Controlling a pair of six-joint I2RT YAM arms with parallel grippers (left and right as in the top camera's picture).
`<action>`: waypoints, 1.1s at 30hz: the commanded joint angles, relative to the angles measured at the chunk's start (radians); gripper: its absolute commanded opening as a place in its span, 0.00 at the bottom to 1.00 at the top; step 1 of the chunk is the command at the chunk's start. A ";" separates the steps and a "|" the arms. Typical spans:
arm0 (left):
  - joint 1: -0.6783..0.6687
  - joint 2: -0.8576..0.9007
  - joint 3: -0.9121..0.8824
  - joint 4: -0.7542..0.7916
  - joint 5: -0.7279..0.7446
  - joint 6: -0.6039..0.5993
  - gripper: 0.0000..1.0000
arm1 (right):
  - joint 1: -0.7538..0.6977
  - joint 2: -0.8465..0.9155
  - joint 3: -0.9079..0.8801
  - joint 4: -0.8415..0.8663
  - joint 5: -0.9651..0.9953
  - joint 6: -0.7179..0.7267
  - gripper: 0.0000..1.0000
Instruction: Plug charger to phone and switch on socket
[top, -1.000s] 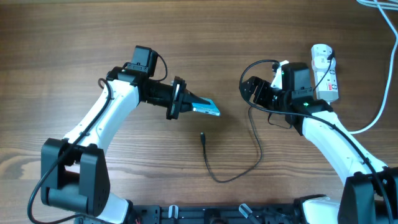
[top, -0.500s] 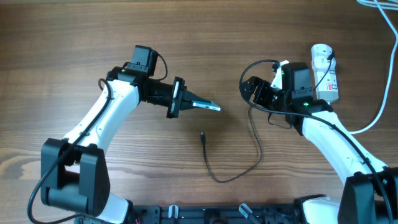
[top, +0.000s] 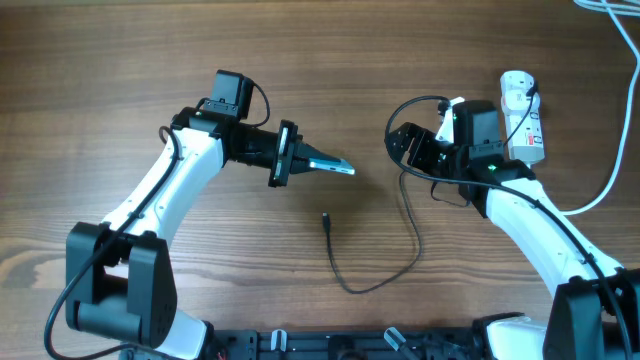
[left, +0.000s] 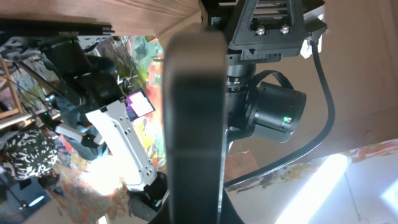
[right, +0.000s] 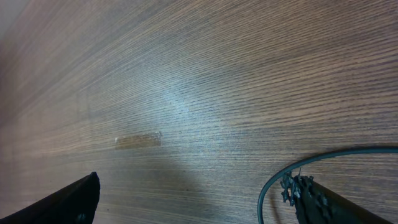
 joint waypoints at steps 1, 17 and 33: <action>0.004 -0.027 -0.002 0.003 0.049 -0.032 0.04 | -0.002 0.013 -0.008 -0.001 0.014 0.008 1.00; 0.003 -0.027 -0.002 0.003 0.053 -0.031 0.04 | -0.002 0.013 -0.008 -0.001 0.014 0.008 1.00; -0.047 -0.027 -0.002 0.003 0.146 -0.031 0.04 | -0.002 0.013 -0.008 -0.001 0.014 0.008 1.00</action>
